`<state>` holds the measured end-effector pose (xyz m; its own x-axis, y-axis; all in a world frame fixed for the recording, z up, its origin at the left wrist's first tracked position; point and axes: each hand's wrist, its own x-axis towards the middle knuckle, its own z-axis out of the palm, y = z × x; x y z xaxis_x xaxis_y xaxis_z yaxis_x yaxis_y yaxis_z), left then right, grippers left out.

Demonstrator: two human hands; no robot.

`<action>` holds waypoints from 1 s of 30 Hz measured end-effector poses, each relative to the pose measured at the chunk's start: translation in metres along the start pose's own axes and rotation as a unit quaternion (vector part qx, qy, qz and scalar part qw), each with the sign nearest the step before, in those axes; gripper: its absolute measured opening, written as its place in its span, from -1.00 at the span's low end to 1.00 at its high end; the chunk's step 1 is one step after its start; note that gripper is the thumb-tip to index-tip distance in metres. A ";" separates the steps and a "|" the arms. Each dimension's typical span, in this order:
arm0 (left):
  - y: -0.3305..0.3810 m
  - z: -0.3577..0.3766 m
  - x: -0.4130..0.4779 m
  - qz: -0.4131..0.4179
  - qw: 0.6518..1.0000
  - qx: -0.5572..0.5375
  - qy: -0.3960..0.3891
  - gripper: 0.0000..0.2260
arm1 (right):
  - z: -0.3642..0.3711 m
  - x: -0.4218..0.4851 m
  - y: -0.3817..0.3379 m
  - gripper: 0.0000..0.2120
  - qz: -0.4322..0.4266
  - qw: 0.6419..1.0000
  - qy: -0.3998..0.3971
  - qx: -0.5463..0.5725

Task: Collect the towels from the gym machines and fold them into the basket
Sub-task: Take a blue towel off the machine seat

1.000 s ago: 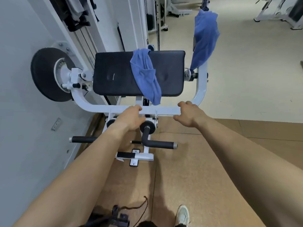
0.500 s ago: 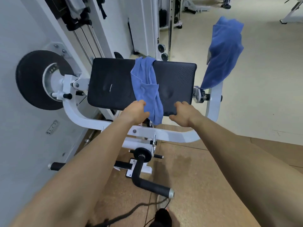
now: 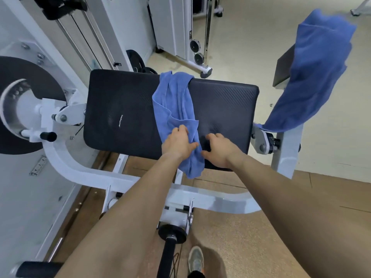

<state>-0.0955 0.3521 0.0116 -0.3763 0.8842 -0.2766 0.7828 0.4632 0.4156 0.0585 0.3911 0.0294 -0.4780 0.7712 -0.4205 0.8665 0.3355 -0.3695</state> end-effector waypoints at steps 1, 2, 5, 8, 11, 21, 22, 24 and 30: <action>0.000 0.002 0.002 0.004 1.000 0.006 0.004 -0.69 | 0.001 0.003 0.003 -0.51 0.001 1.000 -0.001 0.003; -0.001 0.003 0.003 0.013 1.000 0.011 0.011 -0.78 | 0.001 0.005 0.006 -0.50 0.004 1.000 -0.003 0.006; -0.004 0.002 0.001 0.010 1.000 0.008 0.020 -0.92 | -0.002 0.006 0.014 -0.50 0.008 1.000 -0.003 0.020; -0.005 -0.002 -0.016 0.010 1.000 -0.028 0.009 -0.80 | -0.011 -0.002 0.015 -0.48 -0.005 1.000 0.003 0.027; 0.000 -0.006 -0.048 0.032 0.997 -0.065 -0.011 -0.76 | -0.020 -0.014 0.015 -0.47 -0.053 0.998 0.023 0.030; 0.032 -0.035 -0.159 -0.006 0.962 -0.272 0.037 -0.88 | -0.058 -0.085 0.006 -0.36 -0.229 0.969 -0.029 -0.090; 0.034 -0.038 -0.168 -0.015 0.955 -0.291 0.049 -0.91 | -0.062 -0.094 0.005 -0.48 -0.237 0.966 -0.033 -0.097; 0.039 -0.043 -0.184 -0.042 0.944 -0.318 0.076 -0.94 | -0.066 -0.106 0.005 -0.70 -0.264 0.958 -0.030 -0.112; 0.047 -0.041 -0.231 -0.052 0.939 -0.316 0.128 -0.76 | -0.070 -0.146 -0.003 -0.71 -0.287 0.957 -0.022 -0.032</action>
<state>0.0082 0.1725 0.1302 -0.6045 0.7804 -0.1600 0.3153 0.4188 0.8516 0.1362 0.3152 0.1499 -0.8823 0.4269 -0.1984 0.4658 0.7305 -0.4995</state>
